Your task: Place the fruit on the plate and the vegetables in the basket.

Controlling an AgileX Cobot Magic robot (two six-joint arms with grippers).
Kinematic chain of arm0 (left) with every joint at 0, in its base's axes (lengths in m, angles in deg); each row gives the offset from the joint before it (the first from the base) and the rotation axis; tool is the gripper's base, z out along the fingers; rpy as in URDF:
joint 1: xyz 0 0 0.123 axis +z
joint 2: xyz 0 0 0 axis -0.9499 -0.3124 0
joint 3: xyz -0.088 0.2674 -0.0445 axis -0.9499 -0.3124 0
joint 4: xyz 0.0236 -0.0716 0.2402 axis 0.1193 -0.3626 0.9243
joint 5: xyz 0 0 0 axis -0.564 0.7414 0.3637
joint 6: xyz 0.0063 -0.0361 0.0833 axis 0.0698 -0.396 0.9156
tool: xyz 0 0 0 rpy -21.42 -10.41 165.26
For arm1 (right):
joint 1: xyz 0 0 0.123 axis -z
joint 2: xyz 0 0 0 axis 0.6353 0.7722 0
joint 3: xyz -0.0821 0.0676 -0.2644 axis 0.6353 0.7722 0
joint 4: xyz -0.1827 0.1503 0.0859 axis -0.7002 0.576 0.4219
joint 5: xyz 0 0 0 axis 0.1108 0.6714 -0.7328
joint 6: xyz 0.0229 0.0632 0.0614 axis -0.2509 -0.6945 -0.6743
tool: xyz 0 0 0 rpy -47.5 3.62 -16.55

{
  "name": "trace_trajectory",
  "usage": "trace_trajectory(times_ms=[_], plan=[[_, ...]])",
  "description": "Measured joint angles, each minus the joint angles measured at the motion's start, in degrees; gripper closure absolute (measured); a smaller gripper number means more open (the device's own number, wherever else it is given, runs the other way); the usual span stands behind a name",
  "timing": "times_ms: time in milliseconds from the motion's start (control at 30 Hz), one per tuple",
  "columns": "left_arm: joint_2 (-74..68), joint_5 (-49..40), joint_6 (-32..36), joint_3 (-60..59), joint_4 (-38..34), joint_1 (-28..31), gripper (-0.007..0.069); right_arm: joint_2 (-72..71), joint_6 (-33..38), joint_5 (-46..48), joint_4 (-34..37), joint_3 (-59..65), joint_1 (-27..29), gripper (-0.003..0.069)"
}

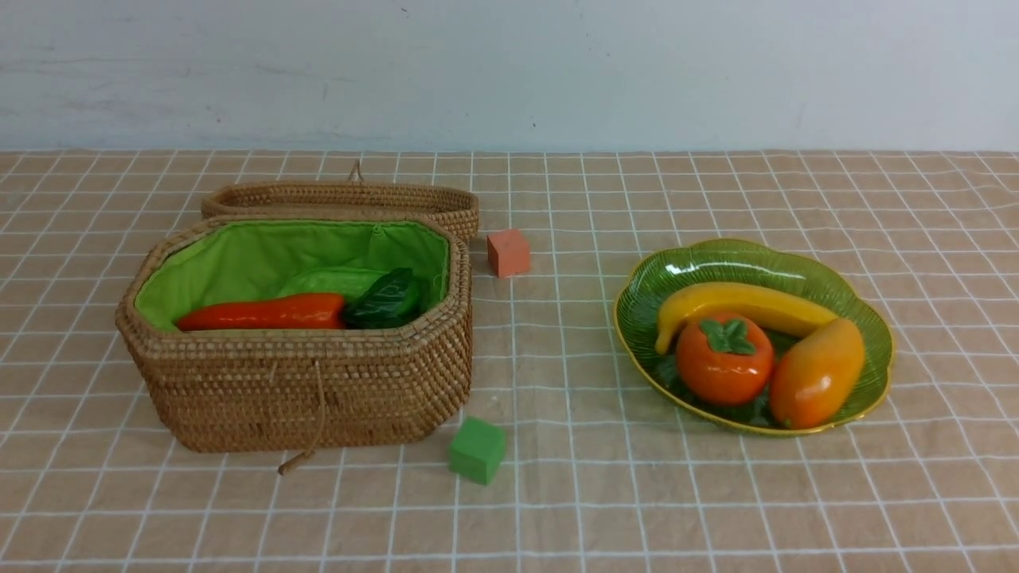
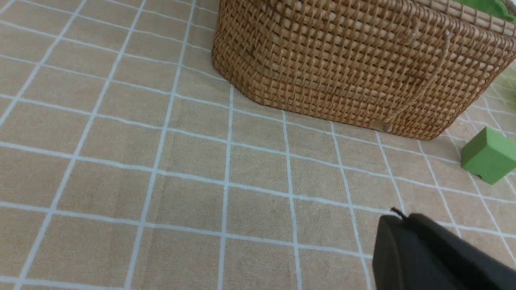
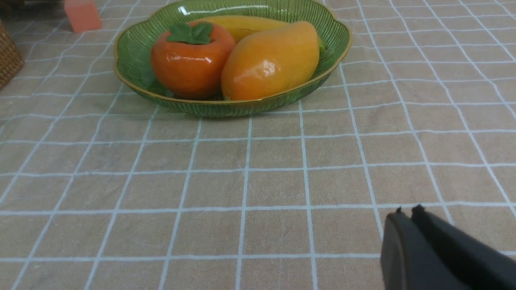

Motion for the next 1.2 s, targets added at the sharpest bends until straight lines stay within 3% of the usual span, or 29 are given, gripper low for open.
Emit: trace_trajectory(times_ms=[1200], plan=[[0.0,0.0,-0.02,0.0,0.39,0.0,0.0625,0.0,-0.06,0.0,0.0,0.0,0.0,0.0601]])
